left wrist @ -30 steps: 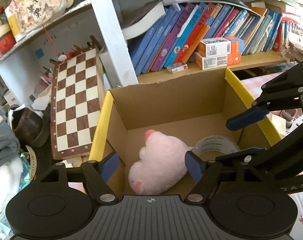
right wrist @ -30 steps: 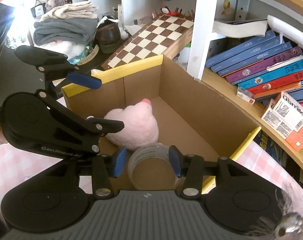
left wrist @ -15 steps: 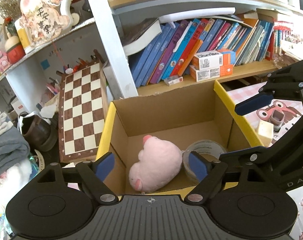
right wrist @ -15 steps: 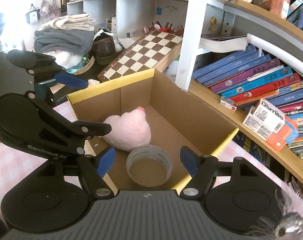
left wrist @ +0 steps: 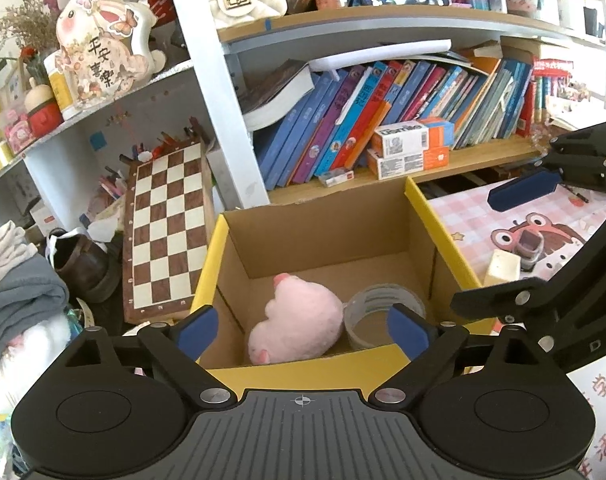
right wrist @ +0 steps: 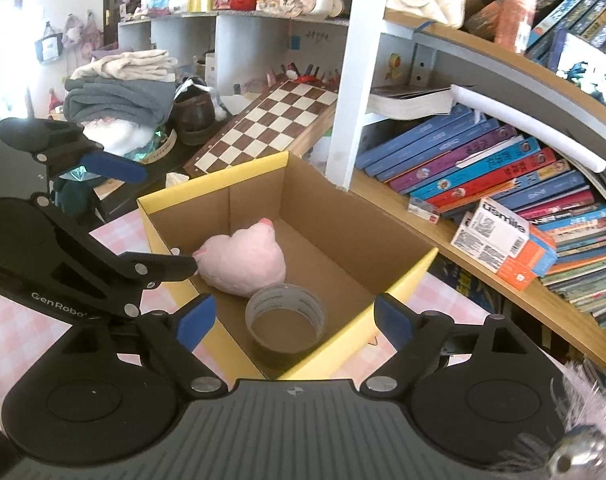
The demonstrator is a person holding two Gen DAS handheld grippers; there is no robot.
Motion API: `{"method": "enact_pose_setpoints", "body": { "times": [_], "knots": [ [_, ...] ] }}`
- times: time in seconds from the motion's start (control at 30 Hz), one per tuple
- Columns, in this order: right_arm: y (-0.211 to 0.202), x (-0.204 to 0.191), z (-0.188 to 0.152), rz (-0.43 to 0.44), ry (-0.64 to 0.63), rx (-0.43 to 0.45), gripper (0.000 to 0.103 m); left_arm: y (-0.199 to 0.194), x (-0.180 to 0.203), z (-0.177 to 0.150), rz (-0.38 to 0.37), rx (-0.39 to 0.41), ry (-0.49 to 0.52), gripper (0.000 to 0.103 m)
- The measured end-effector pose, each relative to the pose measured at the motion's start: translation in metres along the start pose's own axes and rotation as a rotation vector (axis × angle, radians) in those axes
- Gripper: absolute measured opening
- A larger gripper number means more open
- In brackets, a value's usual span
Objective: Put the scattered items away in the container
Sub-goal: 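Withdraw both tools from the box back toward the remaining desk items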
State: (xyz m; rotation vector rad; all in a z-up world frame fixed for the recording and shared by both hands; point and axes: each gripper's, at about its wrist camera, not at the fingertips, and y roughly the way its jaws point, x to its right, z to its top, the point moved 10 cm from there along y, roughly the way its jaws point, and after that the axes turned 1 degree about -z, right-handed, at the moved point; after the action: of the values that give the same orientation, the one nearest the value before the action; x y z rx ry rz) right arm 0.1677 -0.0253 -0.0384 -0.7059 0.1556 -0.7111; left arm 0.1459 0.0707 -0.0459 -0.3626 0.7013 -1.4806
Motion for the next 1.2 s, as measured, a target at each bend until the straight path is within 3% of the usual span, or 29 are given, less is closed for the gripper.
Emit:
{"method": "enact_pose_setpoints", "body": {
  "times": [0.53,1.2],
  "knots": [
    [-0.032,0.016,-0.032,-0.078,0.072,-0.015,0.089,-0.021,0.015,-0.009,-0.026,0.013,0.004,0.097],
    [-0.067,0.054,-0.115,-0.218,0.313,-0.114,0.089,-0.032,0.05,-0.025,-0.108,-0.01,0.033,0.097]
  ]
}}
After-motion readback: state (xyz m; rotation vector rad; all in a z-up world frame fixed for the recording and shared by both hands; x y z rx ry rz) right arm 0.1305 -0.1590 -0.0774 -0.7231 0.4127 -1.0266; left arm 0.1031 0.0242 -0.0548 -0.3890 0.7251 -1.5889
